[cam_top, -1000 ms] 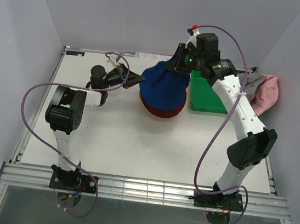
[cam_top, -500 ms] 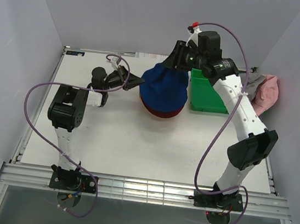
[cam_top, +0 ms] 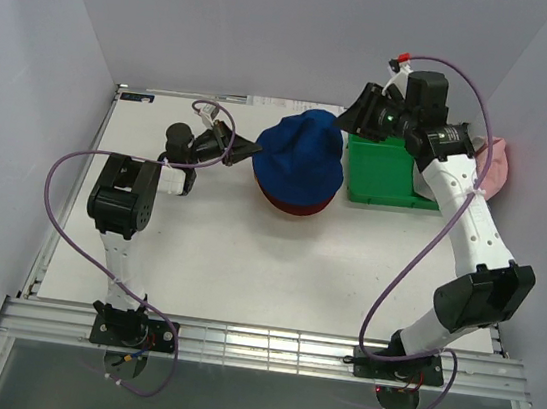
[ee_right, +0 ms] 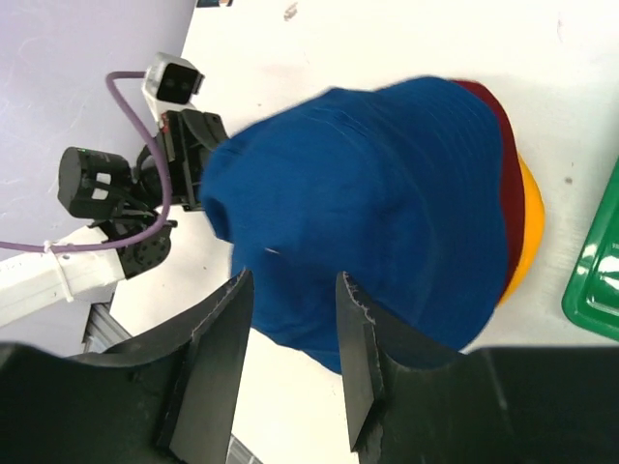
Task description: Stack the hats
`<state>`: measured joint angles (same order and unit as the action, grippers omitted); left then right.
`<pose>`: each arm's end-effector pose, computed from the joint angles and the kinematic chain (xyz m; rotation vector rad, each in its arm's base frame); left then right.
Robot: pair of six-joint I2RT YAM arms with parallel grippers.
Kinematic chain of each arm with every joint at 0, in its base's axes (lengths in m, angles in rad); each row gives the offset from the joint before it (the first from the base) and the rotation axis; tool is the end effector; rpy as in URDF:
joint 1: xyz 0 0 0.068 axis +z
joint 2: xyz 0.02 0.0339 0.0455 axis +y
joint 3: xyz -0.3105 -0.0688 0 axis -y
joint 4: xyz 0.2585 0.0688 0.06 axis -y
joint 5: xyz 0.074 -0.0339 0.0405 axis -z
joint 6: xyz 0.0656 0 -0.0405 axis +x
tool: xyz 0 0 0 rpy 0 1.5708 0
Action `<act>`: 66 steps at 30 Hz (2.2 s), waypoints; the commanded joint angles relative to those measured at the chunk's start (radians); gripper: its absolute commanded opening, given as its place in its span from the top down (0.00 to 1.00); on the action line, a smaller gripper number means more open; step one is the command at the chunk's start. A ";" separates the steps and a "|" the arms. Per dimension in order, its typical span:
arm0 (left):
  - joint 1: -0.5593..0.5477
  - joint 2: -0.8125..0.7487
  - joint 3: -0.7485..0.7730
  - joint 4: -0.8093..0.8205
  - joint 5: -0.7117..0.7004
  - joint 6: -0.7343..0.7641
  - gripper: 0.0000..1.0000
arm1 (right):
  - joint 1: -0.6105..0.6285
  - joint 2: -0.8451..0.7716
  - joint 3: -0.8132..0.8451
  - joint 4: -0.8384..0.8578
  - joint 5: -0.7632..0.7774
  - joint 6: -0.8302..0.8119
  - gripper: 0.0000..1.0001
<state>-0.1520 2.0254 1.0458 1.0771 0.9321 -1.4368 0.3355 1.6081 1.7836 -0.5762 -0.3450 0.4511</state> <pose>0.4495 -0.1221 0.2223 -0.2536 1.8529 -1.8630 0.3710 0.1528 0.4751 -0.1168 2.0430 0.8432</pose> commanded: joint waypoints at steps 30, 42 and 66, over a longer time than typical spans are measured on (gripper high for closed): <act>0.017 0.016 -0.007 -0.006 0.022 0.049 1.00 | -0.222 -0.028 -0.746 0.666 -0.321 0.343 0.31; 0.015 0.012 -0.020 -0.003 0.020 0.049 1.00 | -0.222 -0.048 -0.967 1.101 -0.333 0.664 0.40; 0.016 0.007 -0.023 -0.022 0.020 0.055 1.00 | -0.222 -0.013 -1.093 1.454 -0.302 0.864 0.47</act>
<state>-0.1413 2.0438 1.0237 1.0515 0.9363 -1.4029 0.1169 1.5810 0.6926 0.7940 -0.6468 1.3029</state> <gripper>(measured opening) 0.020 0.535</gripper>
